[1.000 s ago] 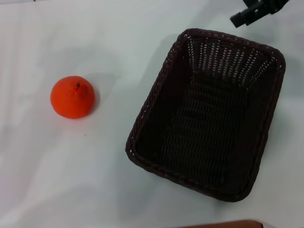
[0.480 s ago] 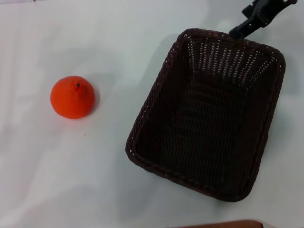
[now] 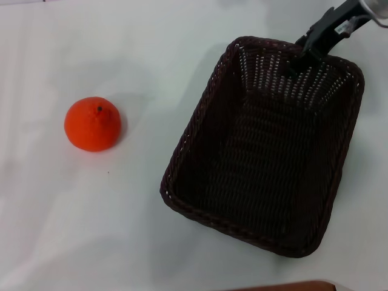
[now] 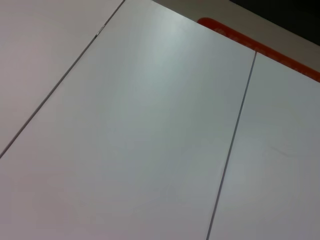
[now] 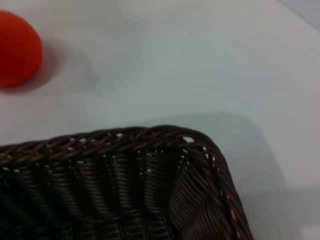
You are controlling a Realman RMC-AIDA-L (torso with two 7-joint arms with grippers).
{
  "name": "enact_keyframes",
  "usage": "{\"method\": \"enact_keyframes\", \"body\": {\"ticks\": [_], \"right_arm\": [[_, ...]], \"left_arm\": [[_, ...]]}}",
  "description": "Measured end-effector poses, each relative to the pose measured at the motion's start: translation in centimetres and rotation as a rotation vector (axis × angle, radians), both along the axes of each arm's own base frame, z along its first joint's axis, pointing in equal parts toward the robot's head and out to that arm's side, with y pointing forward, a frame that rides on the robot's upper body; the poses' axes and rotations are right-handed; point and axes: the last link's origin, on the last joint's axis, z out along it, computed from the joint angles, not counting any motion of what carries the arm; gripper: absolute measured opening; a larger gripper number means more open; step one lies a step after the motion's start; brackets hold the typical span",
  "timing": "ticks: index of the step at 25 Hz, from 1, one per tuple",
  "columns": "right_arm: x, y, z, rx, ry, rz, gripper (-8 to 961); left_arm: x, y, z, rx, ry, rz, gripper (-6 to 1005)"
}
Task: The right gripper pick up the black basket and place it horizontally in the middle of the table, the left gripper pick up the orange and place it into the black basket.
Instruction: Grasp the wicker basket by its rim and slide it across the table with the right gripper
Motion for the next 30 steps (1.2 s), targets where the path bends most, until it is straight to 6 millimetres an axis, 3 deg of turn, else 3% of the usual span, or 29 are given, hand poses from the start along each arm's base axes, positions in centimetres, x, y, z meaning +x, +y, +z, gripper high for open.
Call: {"method": "enact_keyframes", "body": {"ticks": [6,12,17,20,30], "right_arm": [[0.5,-0.1,-0.7,-0.011,-0.018,-0.001,704],[0.9,-0.4,-0.3,-0.025,-0.017,-0.009,467],[1.2,-0.7,0.3,-0.037,-0.016,-0.025,379],[1.6,-0.9,1.1,-0.035,0.013,-0.043,326],[4.2,-2.2,5.9,0.099,0.356,-0.200,211]], "left_arm": [[0.1,0.2,0.0,-0.004,0.000,-0.005,908],[0.2,0.5,0.0,-0.006,-0.002,-0.007,907],[0.2,0.7,-0.1,-0.011,-0.002,-0.007,908],[0.3,0.7,-0.2,-0.014,-0.002,-0.012,908],[0.5,1.1,-0.5,-0.025,-0.012,-0.019,907]]}}
